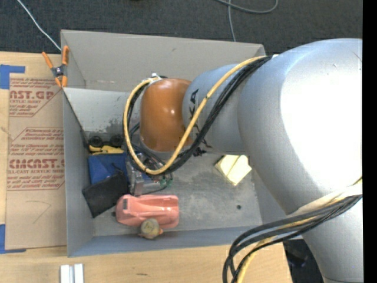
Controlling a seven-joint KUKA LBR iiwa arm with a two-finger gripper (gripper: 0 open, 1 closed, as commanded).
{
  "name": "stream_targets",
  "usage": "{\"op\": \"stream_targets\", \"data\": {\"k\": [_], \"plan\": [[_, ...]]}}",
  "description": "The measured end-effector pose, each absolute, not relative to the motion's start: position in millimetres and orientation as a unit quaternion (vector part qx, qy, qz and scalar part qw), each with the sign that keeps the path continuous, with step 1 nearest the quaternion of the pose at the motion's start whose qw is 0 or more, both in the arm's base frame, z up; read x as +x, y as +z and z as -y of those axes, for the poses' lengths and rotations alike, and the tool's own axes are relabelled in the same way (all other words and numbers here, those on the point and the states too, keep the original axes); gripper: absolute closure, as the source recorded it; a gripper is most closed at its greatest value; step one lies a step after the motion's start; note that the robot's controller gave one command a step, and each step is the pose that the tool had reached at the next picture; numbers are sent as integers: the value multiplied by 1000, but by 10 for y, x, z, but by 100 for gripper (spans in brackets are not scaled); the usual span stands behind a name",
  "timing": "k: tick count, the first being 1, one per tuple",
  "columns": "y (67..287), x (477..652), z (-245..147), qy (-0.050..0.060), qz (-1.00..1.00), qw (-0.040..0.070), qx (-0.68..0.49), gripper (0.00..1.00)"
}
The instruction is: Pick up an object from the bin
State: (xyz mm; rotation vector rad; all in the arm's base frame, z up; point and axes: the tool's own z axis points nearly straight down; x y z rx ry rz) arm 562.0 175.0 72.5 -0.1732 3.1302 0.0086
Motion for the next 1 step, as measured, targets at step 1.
{"op": "stream_targets", "data": {"k": [1], "plan": [[725,5620,-1749,3,-998,3,-55,100]]}}
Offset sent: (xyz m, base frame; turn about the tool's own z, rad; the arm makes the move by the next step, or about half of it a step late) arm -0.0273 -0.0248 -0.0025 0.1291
